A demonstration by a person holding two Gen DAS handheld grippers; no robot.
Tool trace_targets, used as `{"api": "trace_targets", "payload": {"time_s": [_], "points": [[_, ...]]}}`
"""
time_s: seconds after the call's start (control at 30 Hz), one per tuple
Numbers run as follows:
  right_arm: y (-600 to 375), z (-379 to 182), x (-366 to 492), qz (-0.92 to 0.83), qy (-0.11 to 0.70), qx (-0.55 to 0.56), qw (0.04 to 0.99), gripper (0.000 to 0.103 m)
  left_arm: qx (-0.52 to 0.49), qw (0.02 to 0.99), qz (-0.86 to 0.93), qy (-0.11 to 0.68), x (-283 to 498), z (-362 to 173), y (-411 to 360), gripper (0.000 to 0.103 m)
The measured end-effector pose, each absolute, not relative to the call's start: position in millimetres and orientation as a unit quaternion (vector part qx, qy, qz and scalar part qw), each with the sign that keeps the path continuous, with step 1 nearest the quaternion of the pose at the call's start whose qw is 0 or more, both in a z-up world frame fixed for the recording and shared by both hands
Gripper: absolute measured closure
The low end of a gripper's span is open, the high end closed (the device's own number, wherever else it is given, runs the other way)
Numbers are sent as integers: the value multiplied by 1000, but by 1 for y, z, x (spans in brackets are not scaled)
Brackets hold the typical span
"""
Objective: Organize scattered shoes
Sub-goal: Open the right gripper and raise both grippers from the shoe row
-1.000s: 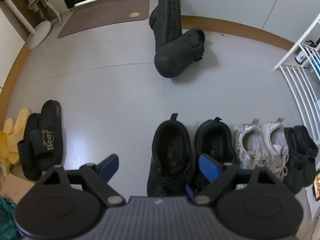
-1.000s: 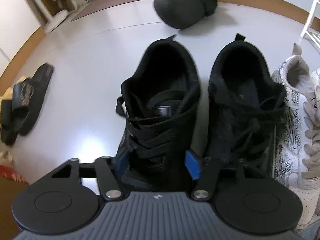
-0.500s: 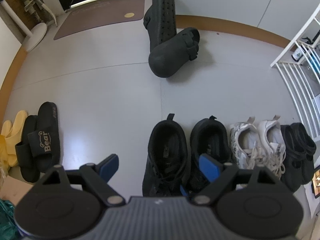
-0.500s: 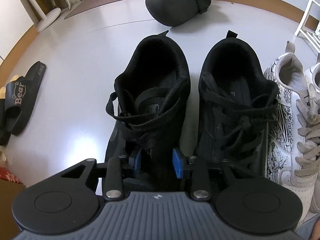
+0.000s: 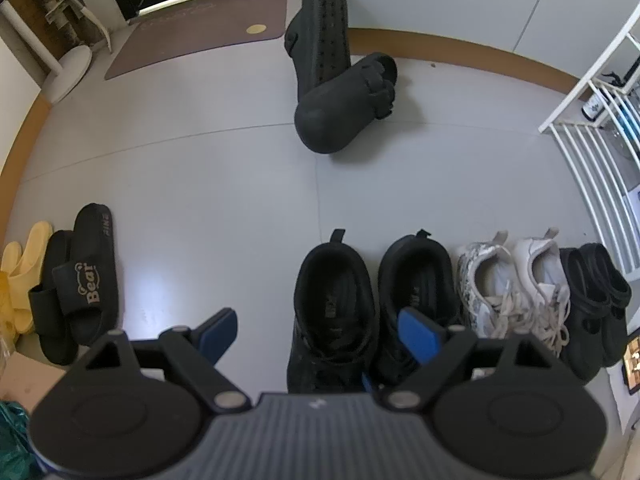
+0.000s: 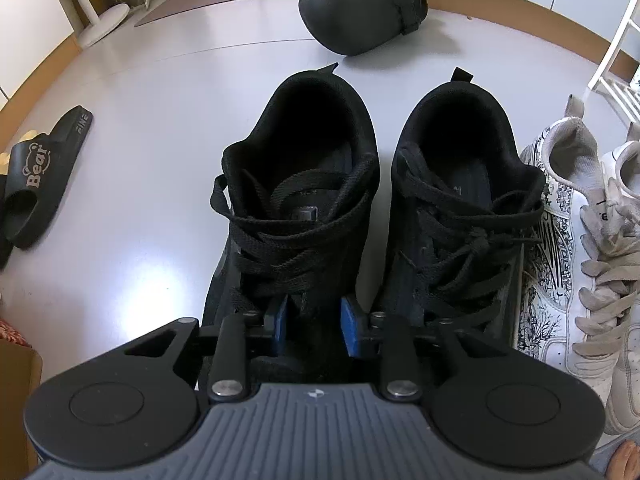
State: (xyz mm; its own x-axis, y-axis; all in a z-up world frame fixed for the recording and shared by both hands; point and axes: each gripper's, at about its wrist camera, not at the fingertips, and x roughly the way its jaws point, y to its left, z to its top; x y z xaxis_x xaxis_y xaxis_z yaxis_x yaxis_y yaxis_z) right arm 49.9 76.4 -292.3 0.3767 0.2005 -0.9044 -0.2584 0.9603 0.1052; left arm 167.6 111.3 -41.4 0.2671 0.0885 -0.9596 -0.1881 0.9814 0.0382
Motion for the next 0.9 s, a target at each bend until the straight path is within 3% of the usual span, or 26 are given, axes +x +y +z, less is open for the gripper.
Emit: {"api": "trace_targets", "payload": {"time_s": [0.37, 0.43, 0.47, 0.9], "points": [[69, -286, 48, 142, 543, 1, 828, 67, -40, 809, 72, 582, 164, -27, 96, 14], [69, -284, 47, 149, 543, 2, 826, 54, -37, 812, 67, 579, 163, -25, 91, 14], [69, -282, 45, 154, 542, -2, 826, 53, -36, 813, 66, 578, 163, -25, 89, 14], [22, -242, 33, 163, 519, -8, 839, 51, -20, 826, 34, 562, 146, -7, 73, 13]]}}
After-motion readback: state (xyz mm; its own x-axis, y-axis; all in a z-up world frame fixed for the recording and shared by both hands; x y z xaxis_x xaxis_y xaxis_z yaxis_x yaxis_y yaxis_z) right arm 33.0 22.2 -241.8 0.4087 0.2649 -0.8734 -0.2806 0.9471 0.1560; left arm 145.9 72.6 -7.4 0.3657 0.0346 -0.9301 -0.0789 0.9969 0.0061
